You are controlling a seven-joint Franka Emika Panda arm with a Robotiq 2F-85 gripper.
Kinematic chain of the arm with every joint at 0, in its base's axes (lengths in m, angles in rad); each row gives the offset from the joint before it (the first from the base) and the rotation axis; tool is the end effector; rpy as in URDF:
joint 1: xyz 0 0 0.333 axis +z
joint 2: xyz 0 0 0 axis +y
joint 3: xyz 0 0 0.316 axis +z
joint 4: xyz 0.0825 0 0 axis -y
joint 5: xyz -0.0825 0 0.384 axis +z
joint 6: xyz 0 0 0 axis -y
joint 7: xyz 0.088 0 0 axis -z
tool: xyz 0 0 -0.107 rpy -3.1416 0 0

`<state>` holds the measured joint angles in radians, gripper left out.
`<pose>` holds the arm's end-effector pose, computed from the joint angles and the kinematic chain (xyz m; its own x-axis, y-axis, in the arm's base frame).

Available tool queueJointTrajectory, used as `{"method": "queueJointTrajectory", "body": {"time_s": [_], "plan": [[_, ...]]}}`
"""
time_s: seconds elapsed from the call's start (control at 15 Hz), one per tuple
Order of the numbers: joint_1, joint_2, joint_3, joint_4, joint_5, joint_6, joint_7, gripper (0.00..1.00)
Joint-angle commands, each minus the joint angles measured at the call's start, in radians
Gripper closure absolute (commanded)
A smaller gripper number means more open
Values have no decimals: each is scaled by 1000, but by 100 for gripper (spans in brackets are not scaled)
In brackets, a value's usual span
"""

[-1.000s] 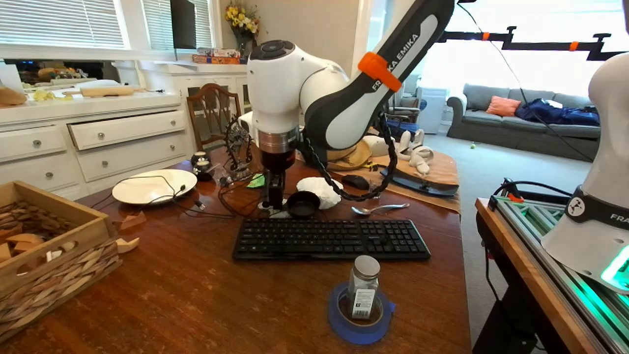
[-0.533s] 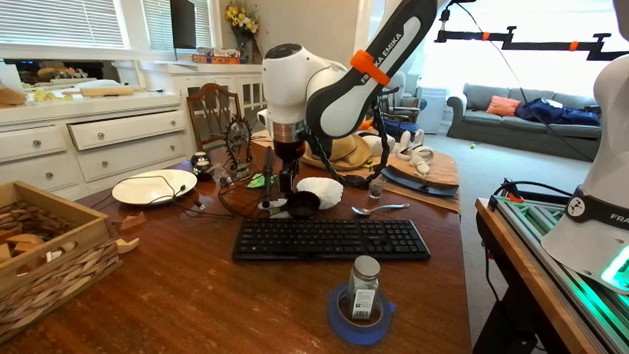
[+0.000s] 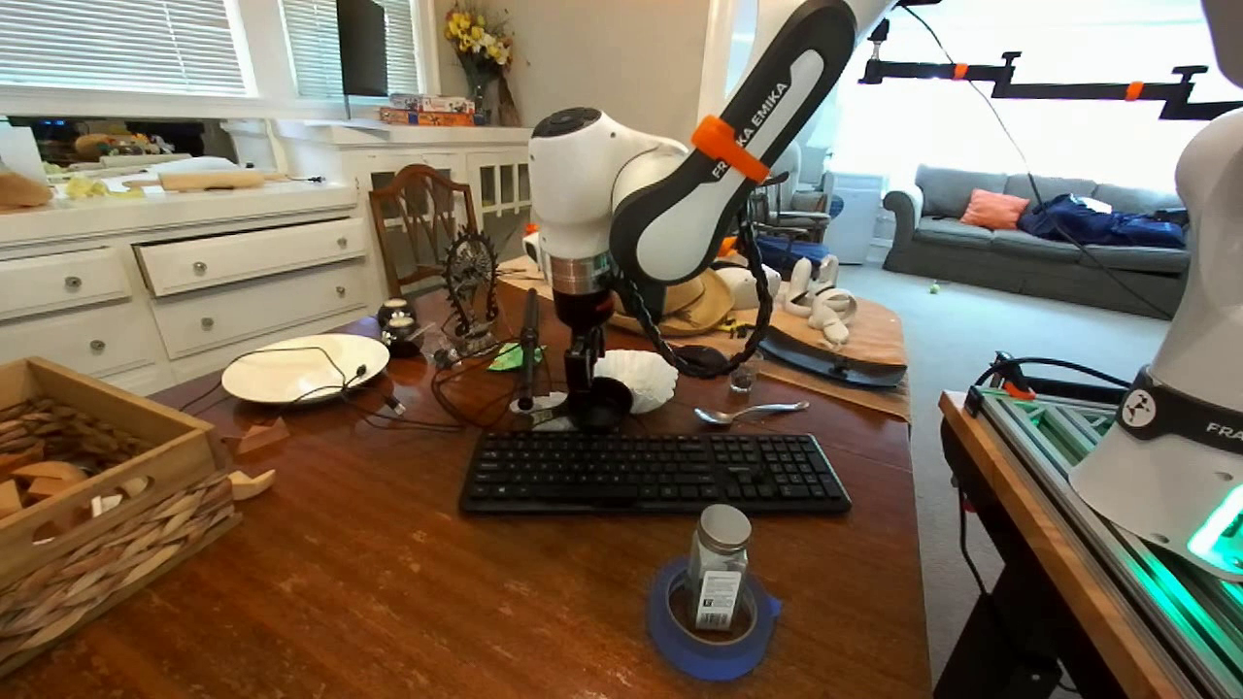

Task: Remove the silver lid from the black pot, put the lid on the container and put the black pot in an upright position

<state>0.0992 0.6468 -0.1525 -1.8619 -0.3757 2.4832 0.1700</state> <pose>0.6354 -0.0280 0.1694 0.9942 0.1041 -0.0267 0.1072 -0.9440 0.3120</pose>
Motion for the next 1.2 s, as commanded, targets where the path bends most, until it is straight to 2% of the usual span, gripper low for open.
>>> {"method": "queueJointTrajectory", "body": {"time_s": [0.0,0.07,0.2,0.27,0.33,0.47,0.53,0.6,0.67,0.73,0.8,0.87,1.0,1.13], "plan": [[-8,29,10,15,41,-14,7,32],[-7,35,5,18,44,-13,15,42],[-7,42,-3,21,49,-10,28,56],[-7,43,-6,21,51,-7,36,71],[-7,43,-10,22,51,-6,44,80],[-6,42,-15,23,52,-6,52,94],[-5,41,-18,24,51,-7,56,83],[-4,40,-19,27,50,-8,57,57],[-4,40,-19,29,50,-8,58,58],[-4,40,-20,31,49,-8,59,66],[-4,40,-20,33,48,-8,58,89],[-3,39,-20,34,47,-7,58,89],[-1,31,-19,34,44,-2,55,99],[1,27,-16,36,42,1,51,100]]}}
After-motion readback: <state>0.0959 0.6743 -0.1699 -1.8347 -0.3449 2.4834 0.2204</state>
